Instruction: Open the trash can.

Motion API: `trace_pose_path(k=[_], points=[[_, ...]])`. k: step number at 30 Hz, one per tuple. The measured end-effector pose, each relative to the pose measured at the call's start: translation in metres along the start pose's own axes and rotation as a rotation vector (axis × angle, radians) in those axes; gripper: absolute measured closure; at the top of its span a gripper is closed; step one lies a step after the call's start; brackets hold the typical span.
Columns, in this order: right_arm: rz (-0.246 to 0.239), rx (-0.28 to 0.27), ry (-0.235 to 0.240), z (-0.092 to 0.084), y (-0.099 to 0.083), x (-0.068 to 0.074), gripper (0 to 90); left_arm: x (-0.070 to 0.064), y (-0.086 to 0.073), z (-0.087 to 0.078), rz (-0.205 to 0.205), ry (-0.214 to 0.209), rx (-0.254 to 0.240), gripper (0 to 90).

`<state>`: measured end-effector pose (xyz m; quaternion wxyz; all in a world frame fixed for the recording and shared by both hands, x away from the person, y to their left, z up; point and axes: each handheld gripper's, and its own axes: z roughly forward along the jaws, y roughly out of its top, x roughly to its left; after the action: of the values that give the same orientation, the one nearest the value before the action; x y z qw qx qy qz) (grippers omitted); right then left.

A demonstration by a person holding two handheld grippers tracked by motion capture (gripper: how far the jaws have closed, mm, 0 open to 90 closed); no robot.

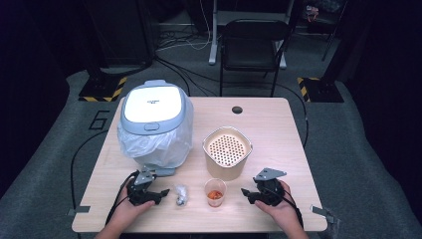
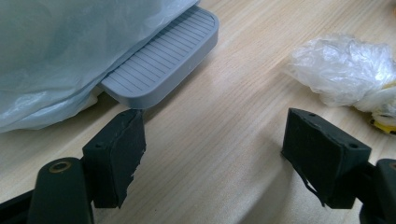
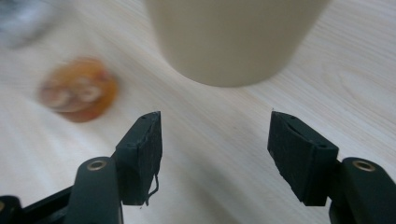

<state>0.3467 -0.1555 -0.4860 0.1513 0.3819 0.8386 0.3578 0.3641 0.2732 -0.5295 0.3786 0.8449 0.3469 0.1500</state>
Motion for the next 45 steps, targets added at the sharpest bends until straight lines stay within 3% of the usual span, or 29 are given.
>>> trace_pose_path(k=[2,9,11,18,30,45], points=[[-0.013,-0.032,0.065,-0.011,0.0,0.009,30.6,0.0,0.0,0.0,0.001,0.0,0.0,21.1],[-0.069,-0.053,0.122,-0.014,0.003,0.031,24.0,0.0,0.0,0.0,0.0,0.0,0.0,21.1],[-0.073,-0.072,0.16,-0.013,0.008,0.038,20.9,0.0,0.0,0.0,-0.002,-0.003,0.001,21.1],[-0.109,-0.095,0.204,-0.003,0.024,0.056,15.3,0.0,0.0,0.0,-0.001,0.0,0.0,21.1],[-0.148,-0.099,0.226,0.02,0.045,0.077,14.0,0.0,0.0,0.0,-0.002,0.0,0.0,21.1],[-0.157,-0.099,0.206,0.034,0.052,0.085,15.1,0.0,0.0,0.0,0.0,0.0,0.0,21.1]])
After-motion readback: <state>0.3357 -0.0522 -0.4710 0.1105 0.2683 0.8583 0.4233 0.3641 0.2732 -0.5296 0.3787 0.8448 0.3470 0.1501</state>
